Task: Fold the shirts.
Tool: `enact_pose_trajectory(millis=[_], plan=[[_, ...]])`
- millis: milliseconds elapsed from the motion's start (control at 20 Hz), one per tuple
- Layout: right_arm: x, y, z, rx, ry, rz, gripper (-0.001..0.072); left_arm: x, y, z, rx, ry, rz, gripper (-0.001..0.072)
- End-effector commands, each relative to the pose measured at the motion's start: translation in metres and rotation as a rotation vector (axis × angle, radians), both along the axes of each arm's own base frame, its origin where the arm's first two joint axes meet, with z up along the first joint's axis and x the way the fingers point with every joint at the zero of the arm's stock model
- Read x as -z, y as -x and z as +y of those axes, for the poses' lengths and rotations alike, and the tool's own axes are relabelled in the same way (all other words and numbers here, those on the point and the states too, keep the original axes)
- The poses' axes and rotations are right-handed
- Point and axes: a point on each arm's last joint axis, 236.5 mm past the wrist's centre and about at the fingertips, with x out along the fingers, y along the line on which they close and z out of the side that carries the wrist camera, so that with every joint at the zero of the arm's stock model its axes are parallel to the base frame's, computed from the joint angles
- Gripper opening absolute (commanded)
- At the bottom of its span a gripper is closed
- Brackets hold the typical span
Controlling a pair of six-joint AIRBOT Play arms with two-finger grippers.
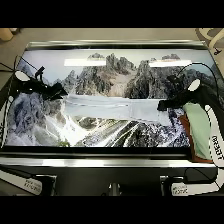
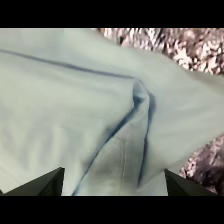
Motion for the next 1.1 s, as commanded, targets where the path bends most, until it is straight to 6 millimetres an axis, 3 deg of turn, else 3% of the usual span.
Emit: enact_pose_trajectory(millis=[0, 250, 400, 700, 850, 900, 950, 1050], plan=[[0.008, 0.019, -0.009, -0.013, 0.042, 0.08, 0.0717, -0.028, 0.001, -0.004, 0.027, -0.008, -0.056, 0.0465], [0.031, 0.015, -0.018, 0.078, 0.063, 0.119, 0.0718, -0.05, 0.004, -0.017, 0.074, -0.019, -0.114, 0.0465], [0.044, 0.016, -0.006, 0.099, 0.008, 0.155, 0.0718, -0.05, 0.005, -0.022, 0.084, -0.019, -0.114, 0.0466], [0.053, 0.011, 0.018, 0.172, -0.11, 0.185, 0.0717, -0.05, 0.008, -0.037, 0.116, -0.017, -0.115, 0.0465], [0.057, 0.009, 0.04, 0.204, -0.215, 0.215, 0.0706, -0.05, 0.009, -0.043, 0.13, -0.014, -0.115, 0.0465], [0.055, 0.006, 0.045, 0.214, -0.24, 0.211, 0.0646, -0.051, 0.01, -0.047, 0.134, -0.009, -0.115, 0.0465], [0.052, 0.004, 0.049, 0.222, -0.263, 0.205, 0.0513, -0.052, 0.01, -0.051, 0.138, 0.003, -0.116, 0.0465], [0.048, 0.002, 0.053, 0.226, -0.284, 0.203, 0.0095, -0.056, 0.011, -0.065, 0.149, 0.038, -0.119, 0.0463]])
